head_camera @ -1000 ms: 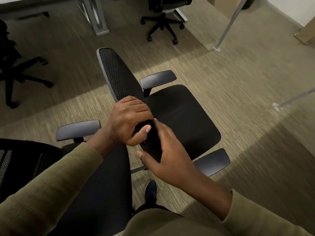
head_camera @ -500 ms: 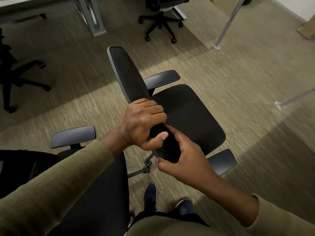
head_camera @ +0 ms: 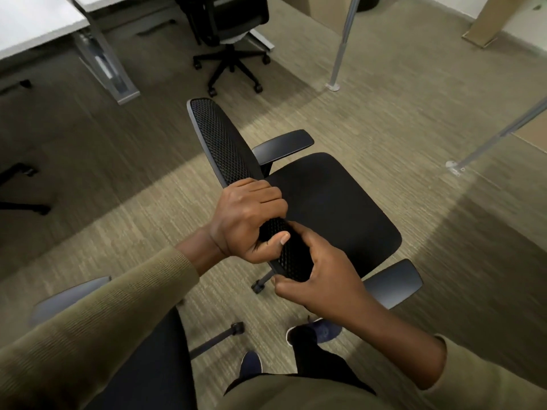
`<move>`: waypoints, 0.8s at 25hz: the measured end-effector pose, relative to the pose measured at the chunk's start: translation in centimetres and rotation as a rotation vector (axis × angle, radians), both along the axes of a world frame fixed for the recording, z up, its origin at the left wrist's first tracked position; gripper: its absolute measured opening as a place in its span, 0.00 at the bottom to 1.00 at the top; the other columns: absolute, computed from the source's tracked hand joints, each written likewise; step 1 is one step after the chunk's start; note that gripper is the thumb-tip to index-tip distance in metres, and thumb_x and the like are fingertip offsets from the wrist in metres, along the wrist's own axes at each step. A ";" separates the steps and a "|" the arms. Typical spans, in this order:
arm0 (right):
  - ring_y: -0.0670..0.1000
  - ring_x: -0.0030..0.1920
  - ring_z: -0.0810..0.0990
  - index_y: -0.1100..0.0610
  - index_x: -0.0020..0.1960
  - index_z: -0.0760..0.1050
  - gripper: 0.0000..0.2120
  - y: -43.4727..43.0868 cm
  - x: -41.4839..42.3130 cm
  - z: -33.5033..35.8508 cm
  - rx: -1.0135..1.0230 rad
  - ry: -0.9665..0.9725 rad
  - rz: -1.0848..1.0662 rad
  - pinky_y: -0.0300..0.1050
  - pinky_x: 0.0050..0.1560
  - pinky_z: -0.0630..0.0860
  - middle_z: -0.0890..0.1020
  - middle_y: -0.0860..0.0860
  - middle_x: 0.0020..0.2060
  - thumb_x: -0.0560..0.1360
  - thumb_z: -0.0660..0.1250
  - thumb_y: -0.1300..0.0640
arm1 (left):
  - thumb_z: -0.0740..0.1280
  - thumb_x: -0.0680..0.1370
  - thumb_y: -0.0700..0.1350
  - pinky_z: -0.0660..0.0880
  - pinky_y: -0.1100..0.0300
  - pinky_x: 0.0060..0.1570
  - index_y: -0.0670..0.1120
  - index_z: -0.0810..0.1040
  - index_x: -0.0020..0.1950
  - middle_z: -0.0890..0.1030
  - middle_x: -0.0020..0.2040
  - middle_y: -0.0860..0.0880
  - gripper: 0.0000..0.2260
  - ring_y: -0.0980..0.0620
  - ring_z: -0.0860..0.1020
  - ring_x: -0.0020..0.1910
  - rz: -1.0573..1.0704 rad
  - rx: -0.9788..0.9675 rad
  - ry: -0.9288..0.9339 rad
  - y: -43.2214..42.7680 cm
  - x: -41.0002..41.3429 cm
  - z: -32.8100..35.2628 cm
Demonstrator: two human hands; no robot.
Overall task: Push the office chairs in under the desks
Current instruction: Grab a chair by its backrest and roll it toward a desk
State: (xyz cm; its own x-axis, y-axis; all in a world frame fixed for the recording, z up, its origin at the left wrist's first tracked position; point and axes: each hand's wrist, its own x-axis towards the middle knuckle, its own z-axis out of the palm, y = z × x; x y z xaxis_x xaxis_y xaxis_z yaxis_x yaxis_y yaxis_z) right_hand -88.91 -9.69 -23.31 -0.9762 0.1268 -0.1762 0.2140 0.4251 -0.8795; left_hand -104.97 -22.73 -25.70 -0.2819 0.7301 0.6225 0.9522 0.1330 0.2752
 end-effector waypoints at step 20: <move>0.41 0.53 0.79 0.40 0.69 0.68 0.35 37.0 0.5 0.1 0.123 -0.023 -0.430 0.44 0.51 0.80 0.78 0.41 0.56 0.64 0.74 0.44 | 0.58 0.78 0.57 0.69 0.48 0.35 0.42 0.77 0.39 0.76 0.36 0.46 0.20 0.45 0.72 0.34 -0.383 -0.070 0.010 44.1 -2.9 0.0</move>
